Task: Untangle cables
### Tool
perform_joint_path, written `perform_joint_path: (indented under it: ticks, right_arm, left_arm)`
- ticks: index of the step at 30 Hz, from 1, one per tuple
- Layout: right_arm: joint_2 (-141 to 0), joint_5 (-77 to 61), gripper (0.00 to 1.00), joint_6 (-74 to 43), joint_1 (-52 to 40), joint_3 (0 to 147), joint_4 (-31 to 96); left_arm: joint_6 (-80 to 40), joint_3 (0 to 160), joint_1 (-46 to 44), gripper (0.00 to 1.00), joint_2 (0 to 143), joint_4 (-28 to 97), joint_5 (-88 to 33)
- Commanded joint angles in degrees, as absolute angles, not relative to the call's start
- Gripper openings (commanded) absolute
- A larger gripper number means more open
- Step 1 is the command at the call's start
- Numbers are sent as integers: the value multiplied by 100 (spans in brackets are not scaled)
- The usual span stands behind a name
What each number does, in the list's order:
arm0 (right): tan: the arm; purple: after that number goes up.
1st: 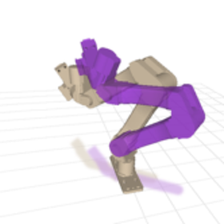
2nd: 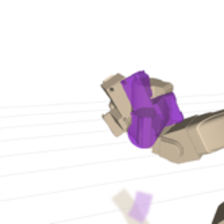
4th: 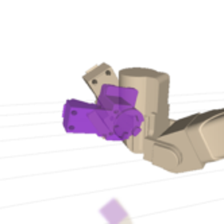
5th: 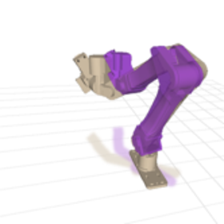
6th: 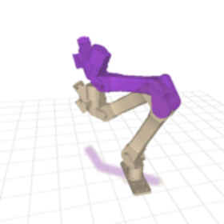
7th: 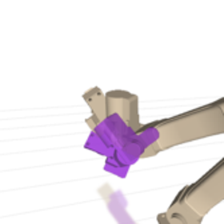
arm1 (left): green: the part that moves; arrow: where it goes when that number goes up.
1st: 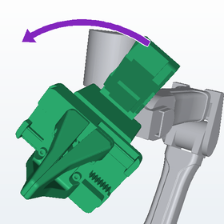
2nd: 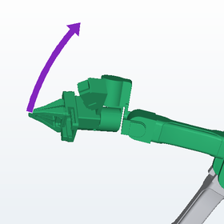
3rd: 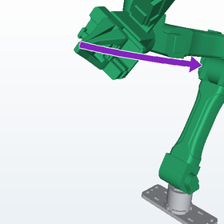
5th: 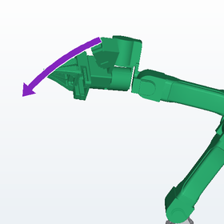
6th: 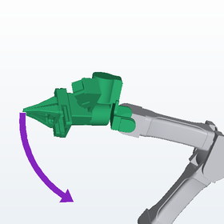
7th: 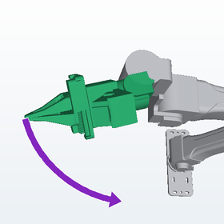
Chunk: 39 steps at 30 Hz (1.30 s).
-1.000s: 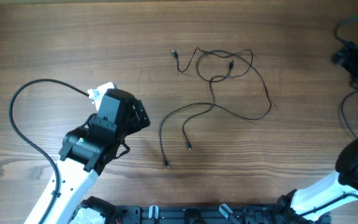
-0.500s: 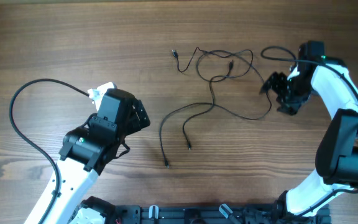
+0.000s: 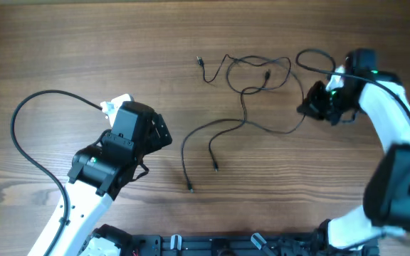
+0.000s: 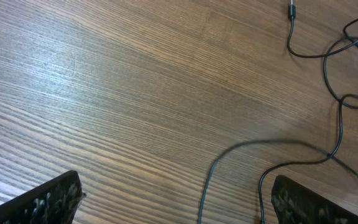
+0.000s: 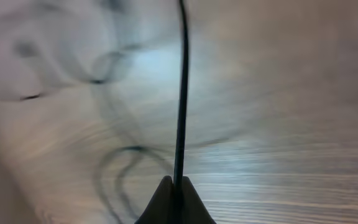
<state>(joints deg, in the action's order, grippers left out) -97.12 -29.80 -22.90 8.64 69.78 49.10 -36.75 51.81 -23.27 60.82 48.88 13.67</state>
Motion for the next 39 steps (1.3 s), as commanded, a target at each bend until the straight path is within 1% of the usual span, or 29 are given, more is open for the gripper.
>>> perform_joint_path:
  ticks: [1,3,5,9,12,13,16,19,21,24,26,27,30,33,35,39]
  right_arm:
    - [-8195,-3376,4,-1627,843,7397,4630]
    - [-7330,-3033,5,-1610,843,7415,4195]
    - [-6488,-2394,4,-1210,843,7415,3625]
    - [-5782,-965,4,-746,843,7415,3218]
    - [-5588,-8,4,-735,843,7415,2733]
    - [-5590,75,4,-720,843,7415,2609]
    - [-5730,-176,4,-532,843,7415,1855]
    - [-5902,-1426,4,-346,843,7415,871]
    - [-5986,-2425,4,-613,843,7415,167]
    - [-6239,-3999,5,-1717,801,7415,-1109]
    - [-6425,-4799,4,-1984,646,7415,-1570]
    - [-6497,-4958,4,-1968,561,7415,-1634]
    - [-6731,-4768,4,-1782,456,7415,-1629]
    - [-6945,-4154,4,-1323,456,7415,-1629]
    - [-7024,-3551,4,-982,456,7419,-1680]
    - [-7140,-1653,4,-294,517,7500,-2259]
  left_arm:
    - [-3632,5177,-2307,100,6082,4893,1441]
    - [-3629,5177,-2307,100,6082,4893,1441]
    - [-3629,5177,-2307,100,6082,4893,1441]
    - [-3632,5177,-2307,100,6082,4893,1441]
    - [-3632,5177,-2307,100,6082,4893,1441]
    - [-3632,5177,-2307,100,6082,4893,1441]
    - [-3629,5177,-2307,100,6082,4893,1441]
    - [-3632,5177,-2307,100,6082,4893,1441]
    - [-3632,5177,-2307,100,6082,4893,1441]
    - [-3629,5177,-2307,100,6082,4893,1441]
    - [-3632,5177,-2307,100,6082,4893,1441]
    - [-3632,5177,-2307,100,6082,4893,1441]
    - [-3632,5177,-2307,100,6082,4893,1441]
    - [-3632,5177,-2307,100,6082,4893,1441]
    - [-3632,5177,-2307,100,6082,4893,1441]
    - [-3629,5177,-2307,100,6082,4893,1441]
